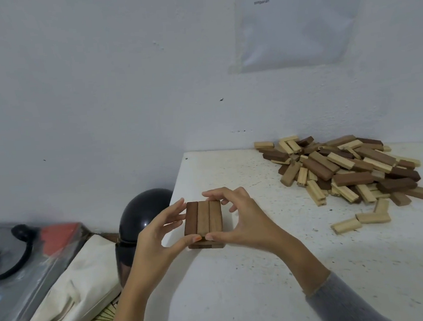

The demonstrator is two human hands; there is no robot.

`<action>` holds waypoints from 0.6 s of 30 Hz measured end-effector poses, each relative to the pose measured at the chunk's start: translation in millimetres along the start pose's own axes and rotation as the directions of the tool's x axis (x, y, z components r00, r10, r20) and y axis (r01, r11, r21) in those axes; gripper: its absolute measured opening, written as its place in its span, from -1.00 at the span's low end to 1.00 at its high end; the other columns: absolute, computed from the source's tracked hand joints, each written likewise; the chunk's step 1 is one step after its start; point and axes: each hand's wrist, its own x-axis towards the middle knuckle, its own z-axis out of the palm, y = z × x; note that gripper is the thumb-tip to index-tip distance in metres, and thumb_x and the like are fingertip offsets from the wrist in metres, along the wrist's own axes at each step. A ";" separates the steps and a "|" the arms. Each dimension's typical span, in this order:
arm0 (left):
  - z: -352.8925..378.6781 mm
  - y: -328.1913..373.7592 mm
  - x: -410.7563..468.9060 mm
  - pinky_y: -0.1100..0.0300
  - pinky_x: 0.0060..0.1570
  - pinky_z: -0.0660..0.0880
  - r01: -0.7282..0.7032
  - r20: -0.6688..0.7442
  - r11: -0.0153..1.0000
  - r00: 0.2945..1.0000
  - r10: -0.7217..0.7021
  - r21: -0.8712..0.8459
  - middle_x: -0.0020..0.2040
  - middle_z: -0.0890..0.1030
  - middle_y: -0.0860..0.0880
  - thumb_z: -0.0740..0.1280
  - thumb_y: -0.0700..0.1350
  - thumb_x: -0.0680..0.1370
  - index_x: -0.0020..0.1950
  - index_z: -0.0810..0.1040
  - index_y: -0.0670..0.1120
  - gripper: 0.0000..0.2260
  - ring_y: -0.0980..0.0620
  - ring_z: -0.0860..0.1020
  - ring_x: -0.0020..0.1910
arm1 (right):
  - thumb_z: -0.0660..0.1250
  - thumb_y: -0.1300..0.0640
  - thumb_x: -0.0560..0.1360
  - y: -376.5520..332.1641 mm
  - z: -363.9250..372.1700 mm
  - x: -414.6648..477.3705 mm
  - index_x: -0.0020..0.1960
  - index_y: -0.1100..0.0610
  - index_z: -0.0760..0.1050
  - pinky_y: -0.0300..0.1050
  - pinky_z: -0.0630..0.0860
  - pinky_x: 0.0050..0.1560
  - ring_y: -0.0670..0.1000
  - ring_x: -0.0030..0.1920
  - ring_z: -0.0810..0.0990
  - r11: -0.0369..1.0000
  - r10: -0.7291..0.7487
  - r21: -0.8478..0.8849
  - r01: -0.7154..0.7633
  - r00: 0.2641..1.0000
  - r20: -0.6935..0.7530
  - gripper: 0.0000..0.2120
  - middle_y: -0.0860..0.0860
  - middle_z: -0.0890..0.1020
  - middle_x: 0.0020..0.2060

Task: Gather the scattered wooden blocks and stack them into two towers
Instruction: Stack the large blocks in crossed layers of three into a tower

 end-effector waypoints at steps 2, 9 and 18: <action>-1.7 -3.7 -0.5 0.33 0.18 0.48 0.011 -0.006 1.000 1.000 -0.011 0.002 0.18 0.62 0.18 0.53 -0.10 0.32 0.36 0.47 0.05 -0.38 0.15 0.56 0.20 | 0.58 -0.02 0.29 0.9 4.7 3.1 0.35 -0.22 0.33 -0.29 0.31 0.21 -0.19 0.24 0.31 1.000 0.019 -0.006 -0.019 1.000 0.007 -0.28 -0.12 0.45 0.23; -3.7 -8.7 -1.4 0.40 0.14 0.47 0.054 0.008 0.999 0.999 -0.054 -0.003 0.18 0.59 0.27 0.53 -0.07 0.30 0.33 0.49 0.05 -0.40 0.20 0.56 0.17 | 0.56 -0.10 0.28 4.6 12.5 4.8 0.36 -0.25 0.30 -0.28 0.32 0.21 -0.16 0.27 0.32 0.998 0.039 -0.041 -0.038 0.999 0.024 -0.27 -0.10 0.44 0.23; -0.9 -12.1 0.0 0.38 0.15 0.47 0.062 0.043 0.998 0.997 -0.061 -0.026 0.20 0.62 0.14 0.53 -0.07 0.30 0.35 0.49 0.02 -0.38 0.19 0.56 0.17 | 0.57 -0.07 0.29 6.6 9.8 0.2 0.36 -0.25 0.30 -0.24 0.31 0.25 -0.18 0.27 0.30 0.998 0.036 -0.055 -0.035 0.999 0.023 -0.27 -0.20 0.46 0.19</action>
